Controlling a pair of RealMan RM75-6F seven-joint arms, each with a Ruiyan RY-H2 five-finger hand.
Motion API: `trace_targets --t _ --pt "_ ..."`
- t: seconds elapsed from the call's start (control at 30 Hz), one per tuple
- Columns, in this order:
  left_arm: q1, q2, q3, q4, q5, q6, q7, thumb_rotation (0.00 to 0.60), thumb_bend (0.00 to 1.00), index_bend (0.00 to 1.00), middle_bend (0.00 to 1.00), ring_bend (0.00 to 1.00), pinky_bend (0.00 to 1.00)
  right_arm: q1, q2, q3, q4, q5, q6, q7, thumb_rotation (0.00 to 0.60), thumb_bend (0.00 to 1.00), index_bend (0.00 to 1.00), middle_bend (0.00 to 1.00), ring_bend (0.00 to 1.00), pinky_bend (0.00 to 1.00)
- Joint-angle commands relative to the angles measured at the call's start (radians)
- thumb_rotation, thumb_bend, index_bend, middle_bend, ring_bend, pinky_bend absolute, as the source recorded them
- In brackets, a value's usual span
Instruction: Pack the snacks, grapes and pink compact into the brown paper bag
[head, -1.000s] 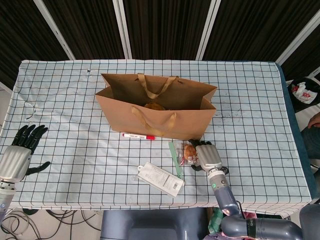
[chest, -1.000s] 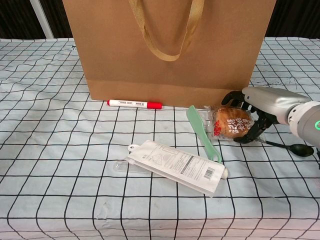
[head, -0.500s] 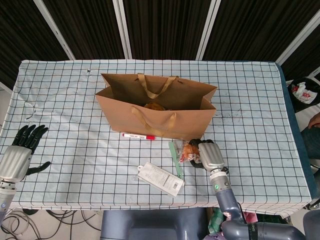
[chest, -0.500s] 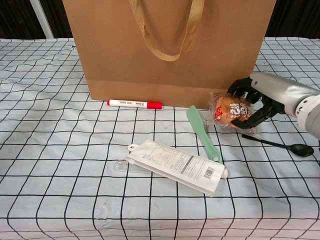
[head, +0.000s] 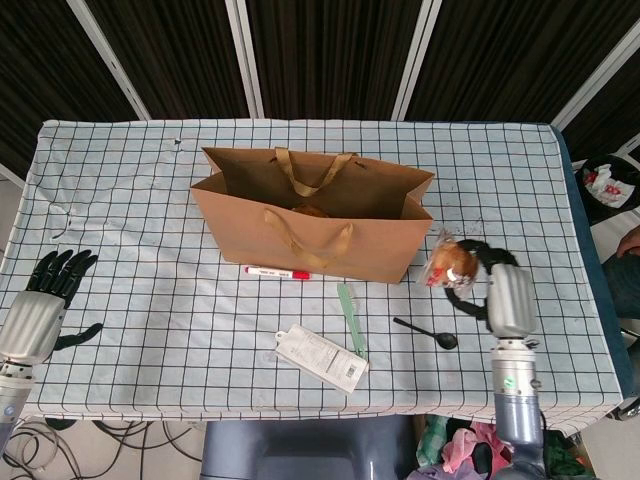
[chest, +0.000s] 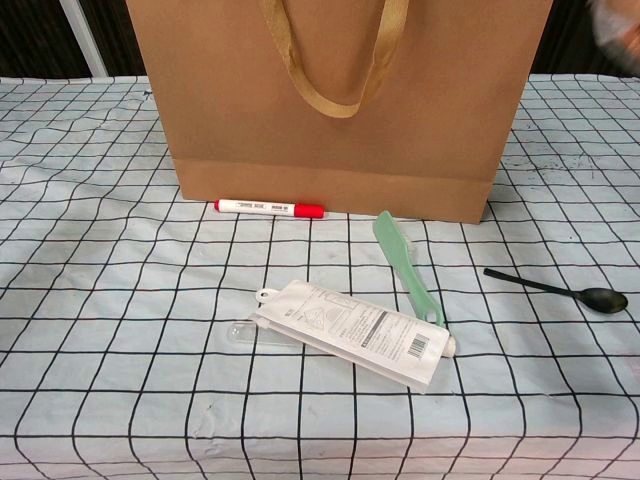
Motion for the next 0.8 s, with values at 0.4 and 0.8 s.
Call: trace_targets --t 0.4,0.8 --pt "-0.004 0.000 -0.003 -0.001 -0.012 -0.015 0.003 0.600 0.12 0.06 0.06 0.00 0.00 0.216 0.050 0.268 0.072 0.048 -0.149 -0.082 0.600 0.33 0.43 0.33 0.36 0.27" --pt "-0.004 0.002 -0.009 -0.001 -0.026 -0.021 0.002 0.600 0.12 0.06 0.06 0.00 0.00 0.489 -0.134 0.306 0.338 0.184 -0.358 -0.098 0.600 0.33 0.43 0.32 0.36 0.27"
